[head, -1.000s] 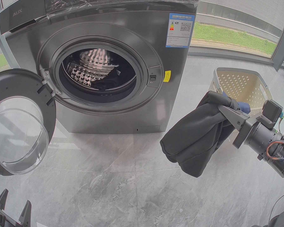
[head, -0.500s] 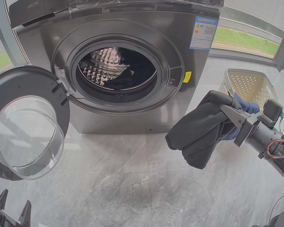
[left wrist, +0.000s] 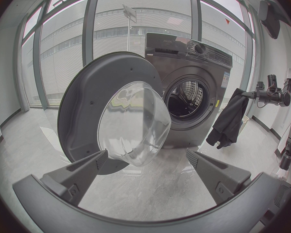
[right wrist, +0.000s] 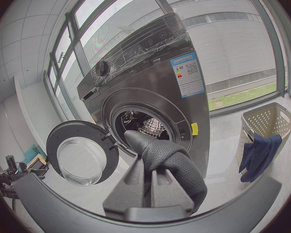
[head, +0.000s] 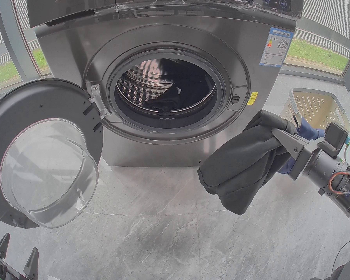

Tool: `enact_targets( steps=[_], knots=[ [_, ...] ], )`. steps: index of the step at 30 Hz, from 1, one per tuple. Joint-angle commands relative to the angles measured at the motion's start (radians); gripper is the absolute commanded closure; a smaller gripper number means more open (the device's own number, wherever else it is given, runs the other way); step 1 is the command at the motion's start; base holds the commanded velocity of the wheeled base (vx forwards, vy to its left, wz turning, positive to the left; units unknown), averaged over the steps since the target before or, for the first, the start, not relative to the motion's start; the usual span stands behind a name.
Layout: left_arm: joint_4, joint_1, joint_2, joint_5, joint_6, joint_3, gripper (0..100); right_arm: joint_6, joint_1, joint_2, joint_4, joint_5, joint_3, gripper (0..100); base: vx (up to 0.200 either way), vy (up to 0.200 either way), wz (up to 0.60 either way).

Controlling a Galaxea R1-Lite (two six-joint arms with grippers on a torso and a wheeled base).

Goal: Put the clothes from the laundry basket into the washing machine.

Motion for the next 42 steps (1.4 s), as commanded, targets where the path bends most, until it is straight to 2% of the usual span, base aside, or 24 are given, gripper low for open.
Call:
enact_targets(
  steps=[1, 15, 21, 39, 42],
  knots=[
    [0.0, 0.0, -0.013, 0.0, -0.001, 0.016, 0, 0.0, 0.002, 0.002, 0.0, 0.0, 0.0, 100, 0.0, 0.0, 0.0],
    [-0.001, 0.0, -0.013, 0.0, 0.007, 0.016, 0, 0.0, 0.014, 0.026, -0.005, -0.001, 0.02, 100, 0.0, 0.0, 0.0],
    [-0.001, 0.0, -0.013, 0.0, 0.01, 0.016, 0, 0.0, 0.014, 0.028, -0.003, 0.0, 0.02, 100, 0.0, 0.2, 0.0],
    [-0.001, 0.0, -0.013, 0.0, 0.007, 0.016, 0, 0.0, 0.018, 0.053, 0.004, 0.002, 0.021, 100, 0.0, 0.0, 0.0],
    [-0.001, 0.0, -0.013, 0.0, 0.007, 0.016, 0, 0.0, 0.023, 0.071, -0.006, 0.002, 0.02, 100, 0.0, -0.2, 0.0]
  ],
)
